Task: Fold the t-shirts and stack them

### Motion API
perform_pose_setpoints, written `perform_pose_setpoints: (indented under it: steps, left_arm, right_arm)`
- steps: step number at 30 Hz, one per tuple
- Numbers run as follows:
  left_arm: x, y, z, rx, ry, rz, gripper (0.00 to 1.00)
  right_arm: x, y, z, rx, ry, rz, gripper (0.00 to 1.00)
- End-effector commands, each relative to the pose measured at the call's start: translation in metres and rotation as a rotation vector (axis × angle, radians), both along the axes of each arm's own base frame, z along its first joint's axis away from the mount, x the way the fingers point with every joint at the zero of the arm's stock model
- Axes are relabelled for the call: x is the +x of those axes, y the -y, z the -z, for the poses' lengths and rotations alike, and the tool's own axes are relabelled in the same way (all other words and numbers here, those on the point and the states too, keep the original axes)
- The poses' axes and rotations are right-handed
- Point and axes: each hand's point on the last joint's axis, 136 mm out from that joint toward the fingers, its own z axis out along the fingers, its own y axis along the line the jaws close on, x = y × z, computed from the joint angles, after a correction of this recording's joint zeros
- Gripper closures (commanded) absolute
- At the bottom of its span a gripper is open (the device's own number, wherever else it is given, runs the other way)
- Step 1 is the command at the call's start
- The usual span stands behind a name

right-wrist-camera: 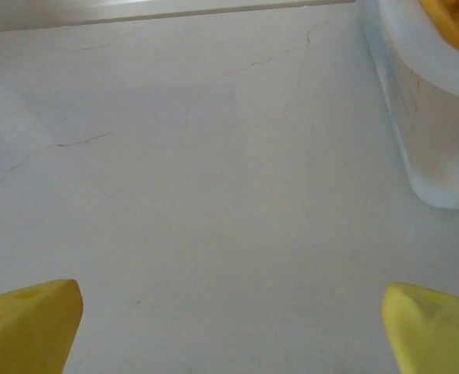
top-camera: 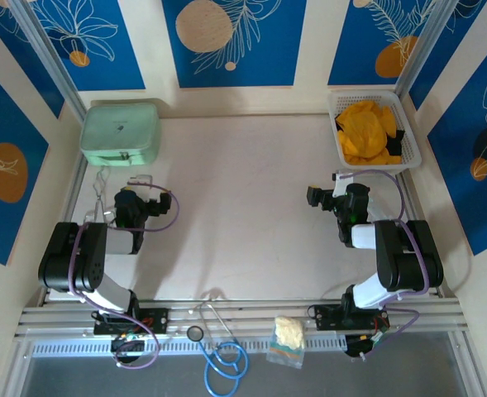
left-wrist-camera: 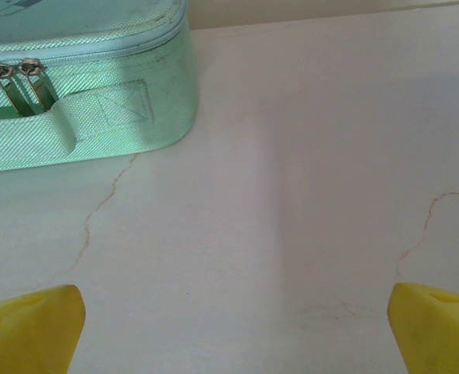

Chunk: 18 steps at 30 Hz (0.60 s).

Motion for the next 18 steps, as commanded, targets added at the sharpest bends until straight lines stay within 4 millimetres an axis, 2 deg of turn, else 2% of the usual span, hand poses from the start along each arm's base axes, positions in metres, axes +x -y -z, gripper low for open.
perform_pose_setpoints:
  steps: [1, 5, 6, 7, 9, 12, 14, 16, 18]
  left_arm:
    - [0.005, 0.008, -0.007, -0.004, 0.027, 0.033, 0.01]
    - [0.005, 0.006, -0.008, 0.000, 0.032, 0.024, 0.01]
    - [0.005, 0.001, -0.011, -0.001, 0.040, -0.010, 0.01]
    - [0.004, -0.005, -0.016, -0.001, 0.051, -0.043, 0.01]
    - [-0.003, -0.011, -0.035, 0.006, 0.066, -0.082, 0.00]
    - [-0.019, -0.033, -0.080, -0.039, 0.082, -0.244, 0.01]
    - [-0.028, -0.042, -0.107, -0.095, 0.089, -0.319, 0.00]
    - [-0.032, -0.042, -0.126, -0.133, 0.066, -0.331, 0.00]
    - [-0.032, -0.032, -0.137, -0.165, 0.007, -0.290, 0.00]
  right_arm:
    - [0.010, -0.004, -0.014, 0.014, 0.044, -0.014, 0.01]
    - [0.010, -0.004, -0.014, 0.020, 0.044, -0.015, 0.00]
    - [0.010, -0.008, -0.017, 0.026, 0.052, -0.045, 0.11]
    - [0.009, -0.014, -0.024, 0.021, 0.051, -0.073, 0.15]
    - [0.010, -0.018, -0.049, -0.012, 0.004, -0.056, 0.16]
    - [0.016, 0.004, -0.105, 0.037, -0.086, 0.096, 0.15]
    - [0.024, 0.017, -0.132, 0.062, -0.116, 0.147, 0.16]
    - [0.032, 0.038, -0.147, 0.097, -0.172, 0.242, 0.18]
    - [0.045, 0.057, -0.152, 0.131, -0.241, 0.300, 0.19]
